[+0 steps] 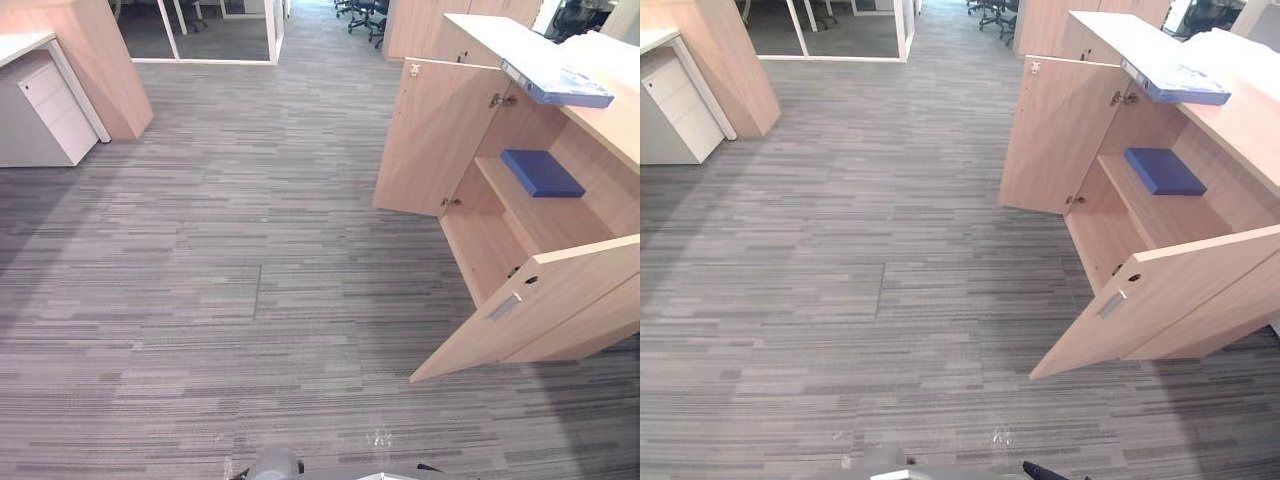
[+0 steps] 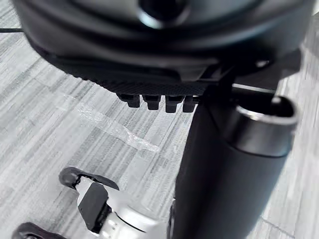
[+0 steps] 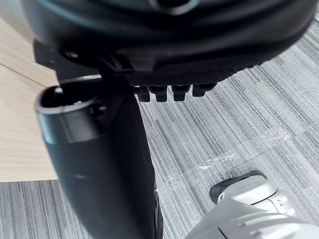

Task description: Walk over to the cabinet, pick up the folder, carry it to the office cabinet, place the folder inside the office cabinet, then close the office cabinet door

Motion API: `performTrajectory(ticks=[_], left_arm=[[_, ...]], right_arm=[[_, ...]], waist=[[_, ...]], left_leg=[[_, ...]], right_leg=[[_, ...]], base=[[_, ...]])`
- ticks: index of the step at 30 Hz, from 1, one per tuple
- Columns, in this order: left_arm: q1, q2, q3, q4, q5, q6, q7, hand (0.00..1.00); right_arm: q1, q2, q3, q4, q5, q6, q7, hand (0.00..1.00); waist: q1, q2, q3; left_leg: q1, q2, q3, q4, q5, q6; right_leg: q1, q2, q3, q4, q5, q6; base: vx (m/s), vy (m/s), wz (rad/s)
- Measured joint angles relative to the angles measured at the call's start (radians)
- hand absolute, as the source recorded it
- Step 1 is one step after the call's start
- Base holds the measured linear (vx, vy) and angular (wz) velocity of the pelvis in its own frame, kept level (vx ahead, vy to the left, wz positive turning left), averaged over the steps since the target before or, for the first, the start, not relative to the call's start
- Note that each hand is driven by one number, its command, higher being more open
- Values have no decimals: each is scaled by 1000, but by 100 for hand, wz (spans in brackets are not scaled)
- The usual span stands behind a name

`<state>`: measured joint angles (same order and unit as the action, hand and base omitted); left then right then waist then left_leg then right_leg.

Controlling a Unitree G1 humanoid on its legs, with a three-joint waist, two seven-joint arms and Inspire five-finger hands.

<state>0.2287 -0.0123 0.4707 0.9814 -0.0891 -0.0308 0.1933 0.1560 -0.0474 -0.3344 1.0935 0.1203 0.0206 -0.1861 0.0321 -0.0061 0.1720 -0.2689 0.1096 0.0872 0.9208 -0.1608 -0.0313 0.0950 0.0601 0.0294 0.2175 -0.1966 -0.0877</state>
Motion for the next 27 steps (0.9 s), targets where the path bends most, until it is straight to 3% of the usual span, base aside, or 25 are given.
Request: performTrajectory(ticks=[3,6,7,8,10,11,12,13,15,16,17,18,19,20,21,22,23,25,26,27], left_arm=[[17,-22,6,-63,-40,-3,10,100],[24,-41,2,-122,-59,-7,24,100],[25,-42,-10,-135,-64,-14,34,100],[24,-39,-21,-136,-69,-19,41,100],[25,-33,-59,-135,-79,-28,61,100],[20,-24,-67,-127,-80,-29,62,100],[21,-10,-83,-118,-80,-29,64,100],[10,13,-100,-117,-79,-35,69,100],[-1,56,-146,-93,-74,-38,64,100],[0,66,-162,-85,-72,-37,61,100],[6,79,-195,-80,-63,-35,59,100],[10,88,-213,-79,-53,-36,57,100],[9,95,-224,-76,-49,-38,47,100],[4,97,-237,-73,-46,-38,43,100],[-1,97,-248,-69,-44,-38,42,100],[-15,97,-271,-56,-33,-40,38,100],[-34,98,-290,-38,-23,-41,34,100],[-67,104,-299,-10,-11,-44,32,100],[-72,104,-298,-5,-10,-44,32,100],[-80,103,-297,3,-10,-44,37,100]], right_arm=[[1,1,3,-16,0,3,-1,100],[0,4,11,-37,-1,12,-4,100],[1,2,21,-39,-2,14,-7,100],[1,1,22,-38,-2,16,-9,100],[0,3,-5,-28,-5,16,-13,100],[-7,6,-23,-7,-8,15,-12,100],[-22,10,-56,18,-16,17,-6,100],[-44,33,-99,33,-42,20,-3,100],[-67,54,-117,54,-44,23,2,100],[-67,58,-118,54,-42,23,4,100],[-67,57,-117,51,-42,22,8,100],[-70,59,-116,44,-40,19,11,100],[-81,60,-113,31,-38,19,15,100],[-98,56,-96,8,-37,20,13,100],[-107,52,-70,1,-37,20,8,100],[-133,48,-2,-11,-42,20,-3,100],[-145,42,68,-36,-38,17,-18,100],[-151,50,90,-84,-30,-4,-21,100],[-151,55,90,-93,-23,-10,-19,100],[-159,74,89,-109,8,-27,-18,100]], waist=[[5,-8,-5],[14,-10,-5],[16,-11,-4],[18,-11,-5],[38,-4,-15],[41,-5,-20],[43,-15,-41],[38,-55,-73],[34,-84,-94],[33,-88,-101],[27,-85,-113],[25,-80,-113],[15,-82,-112],[2,-76,-106],[-2,-67,-98],[-6,-48,-84],[-11,-33,-70],[-19,-29,-35],[-24,-29,-28],[-33,-29,-20]], left_leg=[[-87,45,6,-34,-48,-27],[-137,42,7,-301,-43,-56],[-162,41,7,-411,-21,-78],[-172,41,5,-470,6,-74],[-191,49,4,-642,106,-79],[-191,45,20,-604,188,-83],[-191,22,33,-578,248,-43],[-192,-13,63,-539,202,-6],[-124,-59,101,-489,130,55],[-92,-77,104,-492,112,65],[-10,-107,119,-535,76,85],[53,-133,136,-591,60,98],[123,-171,147,-644,52,108],[188,-205,144,-697,48,116],[227,-214,141,-724,46,120],[297,-219,140,-774,45,121],[343,-216,139,-806,46,123],[400,-214,121,-825,46,122],[415,-212,117,-828,44,119],[443,-206,109,-842,30,97]], right_leg=[[17,-22,34,-5,-24,4],[43,-86,61,-38,-58,42],[74,-122,61,-64,-76,66],[92,-140,61,-78,-86,79],[174,-215,69,-129,-126,134],[195,-236,75,-128,-128,135],[197,-267,87,-109,-114,126],[158,-314,86,-48,-54,152],[138,-366,91,87,85,177],[128,-380,90,138,139,180],[72,-399,93,283,276,156],[5,-420,91,438,369,100],[-112,-460,49,675,365,34],[-190,-508,-47,837,317,-19],[-221,-514,-87,884,286,-29],[-273,-490,-152,920,195,-18],[-314,-431,-195,895,88,48],[-340,-353,-260,754,-12,102],[-345,-327,-275,687,-29,107],[-358,-268,-293,499,-38,112]], base=[[196,32,-30],[368,220,-14],[530,348,-5],[482,355,-11],[471,404,-36],[506,436,-40],[549,448,-30],[570,455,-31],[532,404,-33],[611,431,-33],[595,418,-25],[649,492,-22],[559,452,-6],[395,340,2],[361,275,-4],[409,228,-13],[347,174,-11],[326,40,13],[361,-23,30],[221,-37,26]])
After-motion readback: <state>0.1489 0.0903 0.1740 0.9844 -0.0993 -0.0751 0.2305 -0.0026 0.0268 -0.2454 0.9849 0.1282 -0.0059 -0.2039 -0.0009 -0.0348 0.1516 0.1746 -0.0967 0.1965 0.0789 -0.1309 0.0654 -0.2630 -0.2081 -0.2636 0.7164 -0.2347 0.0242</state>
